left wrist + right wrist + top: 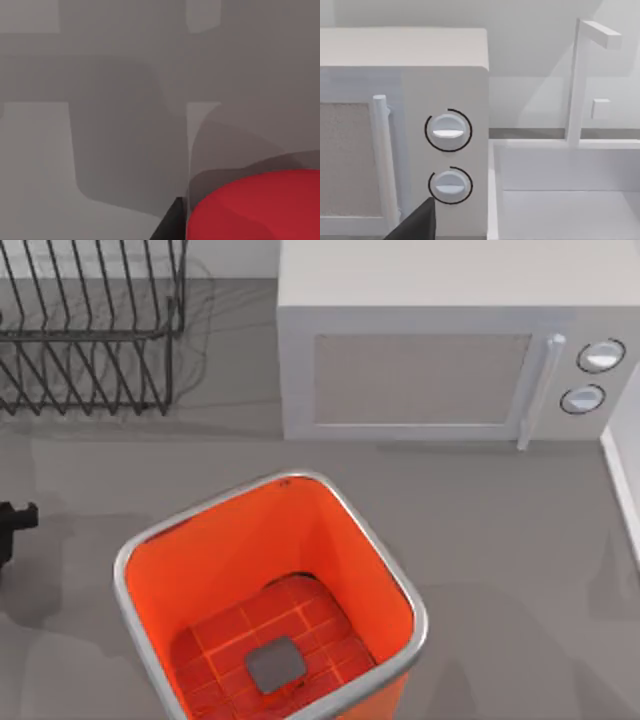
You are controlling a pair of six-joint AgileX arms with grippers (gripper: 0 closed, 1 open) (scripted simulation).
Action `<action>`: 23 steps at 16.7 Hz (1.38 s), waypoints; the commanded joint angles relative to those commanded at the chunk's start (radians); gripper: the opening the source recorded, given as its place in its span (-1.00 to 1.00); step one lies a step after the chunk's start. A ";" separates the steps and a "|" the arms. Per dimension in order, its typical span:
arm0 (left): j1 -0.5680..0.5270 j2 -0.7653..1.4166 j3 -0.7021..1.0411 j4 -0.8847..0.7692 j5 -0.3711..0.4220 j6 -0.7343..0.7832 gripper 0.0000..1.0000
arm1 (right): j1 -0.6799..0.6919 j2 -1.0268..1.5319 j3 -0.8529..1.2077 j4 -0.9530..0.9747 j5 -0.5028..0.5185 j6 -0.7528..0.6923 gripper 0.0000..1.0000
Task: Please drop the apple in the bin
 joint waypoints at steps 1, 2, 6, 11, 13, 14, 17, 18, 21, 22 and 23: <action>0.000 0.000 0.000 0.000 0.000 0.000 -1.00 | 0.000 0.000 0.000 0.000 0.000 0.000 1.00; 0.000 0.000 0.000 0.000 0.000 0.000 -1.00 | 0.000 0.000 0.000 0.000 0.000 0.000 1.00; 0.000 0.000 0.000 0.000 0.000 0.000 -1.00 | 0.000 0.000 0.000 0.000 0.000 0.000 1.00; -0.002 -0.030 0.045 -0.049 0.002 0.000 -1.00 | 0.000 0.000 0.000 0.000 0.000 0.000 1.00; -0.004 -0.047 0.110 -0.128 0.002 0.001 -1.00 | 0.000 0.000 0.000 0.000 0.000 0.000 1.00; -0.005 -0.059 0.148 -0.182 0.002 0.001 -1.00 | 0.000 0.000 0.000 0.000 0.000 0.000 1.00; -0.007 -0.100 0.269 -0.390 0.002 -0.001 -1.00 | 0.000 0.000 0.000 0.000 0.000 0.000 1.00; -0.007 -0.116 0.309 -0.451 0.002 -0.002 -1.00 | 0.000 0.000 0.000 0.000 0.000 0.000 1.00; -0.007 -0.167 0.407 -0.573 0.002 -0.006 -1.00 | 0.000 0.000 0.000 0.000 0.000 0.000 1.00; -0.007 -0.180 0.426 -0.593 0.002 -0.007 -1.00 | 0.000 0.000 0.000 0.000 0.000 0.000 1.00; -0.007 -0.187 0.434 -0.602 0.002 -0.008 -1.00 | 0.000 0.000 0.000 0.000 0.000 0.000 1.00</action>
